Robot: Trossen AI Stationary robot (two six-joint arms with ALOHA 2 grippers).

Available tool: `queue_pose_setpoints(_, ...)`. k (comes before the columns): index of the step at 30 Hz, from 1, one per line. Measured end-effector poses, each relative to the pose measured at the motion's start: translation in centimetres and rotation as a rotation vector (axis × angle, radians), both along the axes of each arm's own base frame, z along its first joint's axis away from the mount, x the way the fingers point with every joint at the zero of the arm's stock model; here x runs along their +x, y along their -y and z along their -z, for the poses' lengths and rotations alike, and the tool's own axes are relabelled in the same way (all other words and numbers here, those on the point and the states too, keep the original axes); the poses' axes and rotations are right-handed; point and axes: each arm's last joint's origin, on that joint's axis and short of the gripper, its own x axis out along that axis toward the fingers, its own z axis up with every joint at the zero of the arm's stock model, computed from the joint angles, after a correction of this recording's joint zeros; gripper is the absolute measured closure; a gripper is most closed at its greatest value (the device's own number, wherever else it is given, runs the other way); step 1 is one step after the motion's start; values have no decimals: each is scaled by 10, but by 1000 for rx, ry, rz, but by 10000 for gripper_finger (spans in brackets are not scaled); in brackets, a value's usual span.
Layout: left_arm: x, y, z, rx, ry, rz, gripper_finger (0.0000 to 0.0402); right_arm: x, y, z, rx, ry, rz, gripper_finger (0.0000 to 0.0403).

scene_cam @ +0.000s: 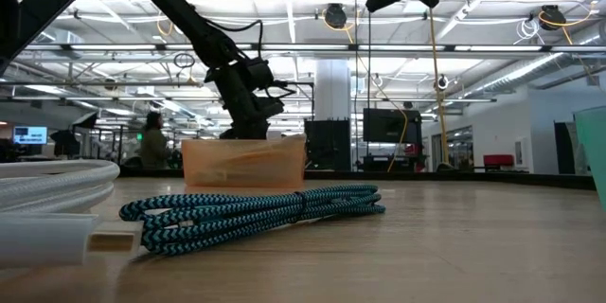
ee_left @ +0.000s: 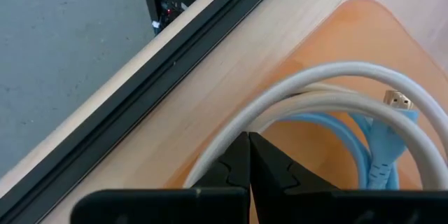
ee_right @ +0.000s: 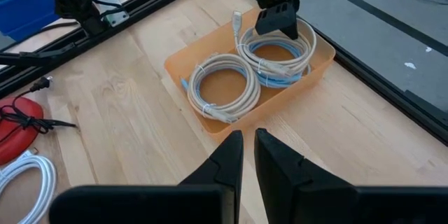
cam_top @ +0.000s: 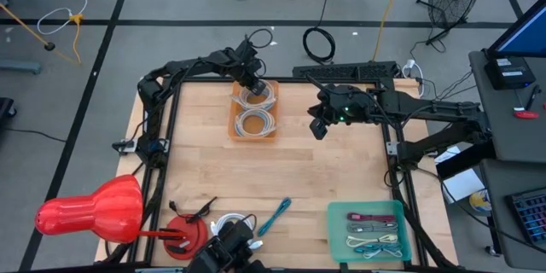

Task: Pick & Place USB Port
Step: Put the brown usb cable into the orange bin

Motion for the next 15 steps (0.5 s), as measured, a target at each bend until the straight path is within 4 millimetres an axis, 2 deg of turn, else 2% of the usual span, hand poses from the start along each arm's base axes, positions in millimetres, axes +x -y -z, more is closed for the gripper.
queue_pose_setpoints(7,-2,1,-4,-21,23,13,402,0,0,0,0,-2,0,374)
queue_pose_setpoints(15,3,-3,-46,66,98,43,402,0,0,0,-2,-6,-2,374)
